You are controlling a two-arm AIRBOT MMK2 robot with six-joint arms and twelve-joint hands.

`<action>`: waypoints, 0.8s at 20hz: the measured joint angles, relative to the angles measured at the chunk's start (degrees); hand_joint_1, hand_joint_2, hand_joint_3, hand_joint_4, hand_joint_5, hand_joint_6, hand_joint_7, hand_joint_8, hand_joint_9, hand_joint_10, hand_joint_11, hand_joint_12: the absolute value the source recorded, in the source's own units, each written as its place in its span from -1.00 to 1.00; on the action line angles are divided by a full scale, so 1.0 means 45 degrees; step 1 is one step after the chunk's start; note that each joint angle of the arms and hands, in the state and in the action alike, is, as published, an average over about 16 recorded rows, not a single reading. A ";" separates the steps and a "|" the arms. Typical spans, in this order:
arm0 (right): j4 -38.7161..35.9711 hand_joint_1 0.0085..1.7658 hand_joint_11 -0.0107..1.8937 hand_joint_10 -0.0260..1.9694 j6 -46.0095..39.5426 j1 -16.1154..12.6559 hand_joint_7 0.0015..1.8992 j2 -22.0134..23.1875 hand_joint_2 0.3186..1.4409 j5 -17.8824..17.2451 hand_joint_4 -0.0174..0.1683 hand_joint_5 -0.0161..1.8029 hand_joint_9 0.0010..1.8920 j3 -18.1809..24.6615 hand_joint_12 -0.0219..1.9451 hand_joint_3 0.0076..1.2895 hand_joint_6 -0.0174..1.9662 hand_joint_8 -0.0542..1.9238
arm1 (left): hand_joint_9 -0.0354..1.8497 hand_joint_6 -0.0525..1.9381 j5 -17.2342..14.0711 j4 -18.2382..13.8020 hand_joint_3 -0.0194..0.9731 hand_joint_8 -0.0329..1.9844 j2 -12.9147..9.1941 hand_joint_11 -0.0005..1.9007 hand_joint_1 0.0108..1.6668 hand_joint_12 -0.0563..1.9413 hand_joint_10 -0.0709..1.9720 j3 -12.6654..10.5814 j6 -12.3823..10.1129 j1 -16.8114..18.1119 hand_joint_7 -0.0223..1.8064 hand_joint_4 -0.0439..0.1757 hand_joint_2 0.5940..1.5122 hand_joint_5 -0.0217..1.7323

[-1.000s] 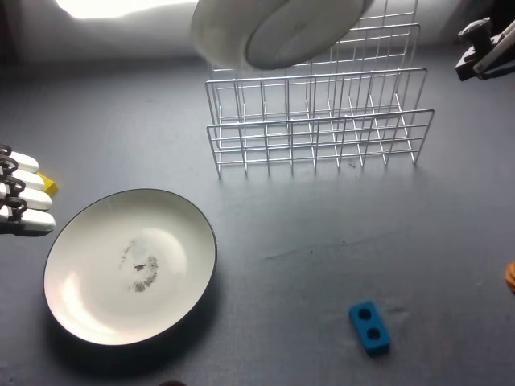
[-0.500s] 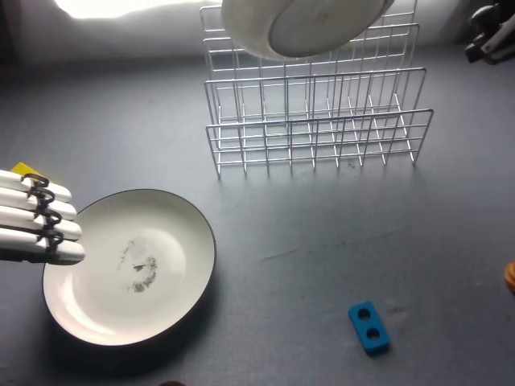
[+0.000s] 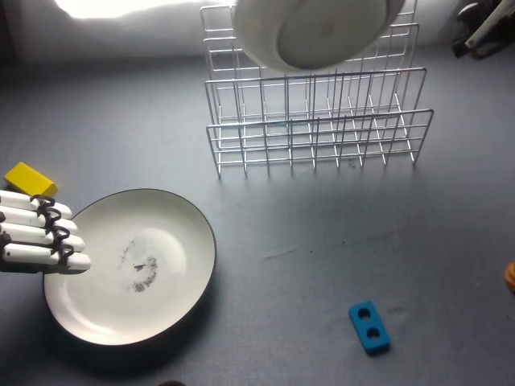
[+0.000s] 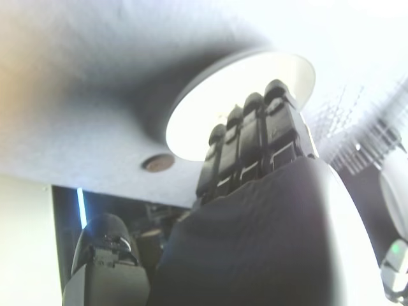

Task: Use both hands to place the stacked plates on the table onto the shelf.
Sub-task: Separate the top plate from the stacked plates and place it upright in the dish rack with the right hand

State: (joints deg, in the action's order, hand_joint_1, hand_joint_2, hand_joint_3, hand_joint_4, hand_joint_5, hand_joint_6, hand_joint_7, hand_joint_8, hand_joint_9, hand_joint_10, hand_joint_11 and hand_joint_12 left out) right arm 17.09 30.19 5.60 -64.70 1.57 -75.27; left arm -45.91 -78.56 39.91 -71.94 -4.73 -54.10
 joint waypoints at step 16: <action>0.0045 0.55 -0.13 0.17 -0.0064 0.0947 0.15 -0.1135 0.18 0.0054 -0.91 0.12 0.11 -0.1595 0.57 -0.99 -0.45 -0.06 | -0.95 -0.93 0.1112 0.0936 -0.93 -0.95 0.0468 -0.98 -1.00 -0.93 -0.93 -0.0204 0.0190 -0.0533 -0.94 -0.55 -0.01 -0.95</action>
State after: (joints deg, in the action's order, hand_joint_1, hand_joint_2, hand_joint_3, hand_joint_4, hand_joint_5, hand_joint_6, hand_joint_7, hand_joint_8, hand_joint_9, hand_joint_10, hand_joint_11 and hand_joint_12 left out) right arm 17.29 29.90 9.86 -69.81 1.82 -82.44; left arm -40.91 -74.35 42.02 -72.86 -3.88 -56.50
